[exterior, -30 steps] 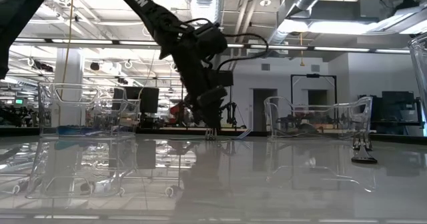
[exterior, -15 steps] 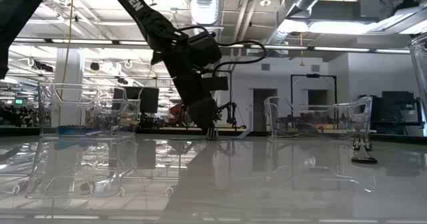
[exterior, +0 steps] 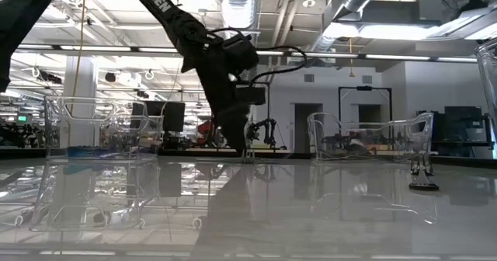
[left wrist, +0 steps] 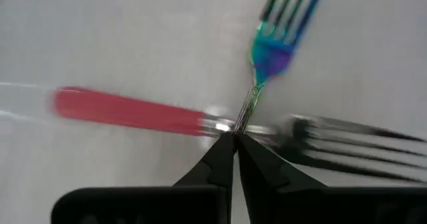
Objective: Sort silverware by color (type)
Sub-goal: Put the blue fork into the left transparent bin
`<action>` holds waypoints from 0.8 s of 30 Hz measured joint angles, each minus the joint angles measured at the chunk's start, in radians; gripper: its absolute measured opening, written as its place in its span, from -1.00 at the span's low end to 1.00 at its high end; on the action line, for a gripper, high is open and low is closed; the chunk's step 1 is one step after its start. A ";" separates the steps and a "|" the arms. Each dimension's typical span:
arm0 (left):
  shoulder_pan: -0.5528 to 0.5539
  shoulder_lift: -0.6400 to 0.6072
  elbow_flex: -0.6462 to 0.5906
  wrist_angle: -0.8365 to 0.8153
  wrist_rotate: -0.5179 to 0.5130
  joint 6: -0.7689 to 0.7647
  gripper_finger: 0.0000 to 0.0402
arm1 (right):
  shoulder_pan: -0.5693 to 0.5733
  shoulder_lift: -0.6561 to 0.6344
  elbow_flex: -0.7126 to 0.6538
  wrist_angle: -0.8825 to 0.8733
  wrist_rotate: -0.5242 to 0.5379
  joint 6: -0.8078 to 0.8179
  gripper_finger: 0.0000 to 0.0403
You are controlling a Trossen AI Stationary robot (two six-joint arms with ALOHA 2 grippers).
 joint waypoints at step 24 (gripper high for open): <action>-0.086 -0.009 0.112 -0.032 0.043 0.340 -0.37 | -0.006 0.002 0.000 0.052 0.027 0.090 0.56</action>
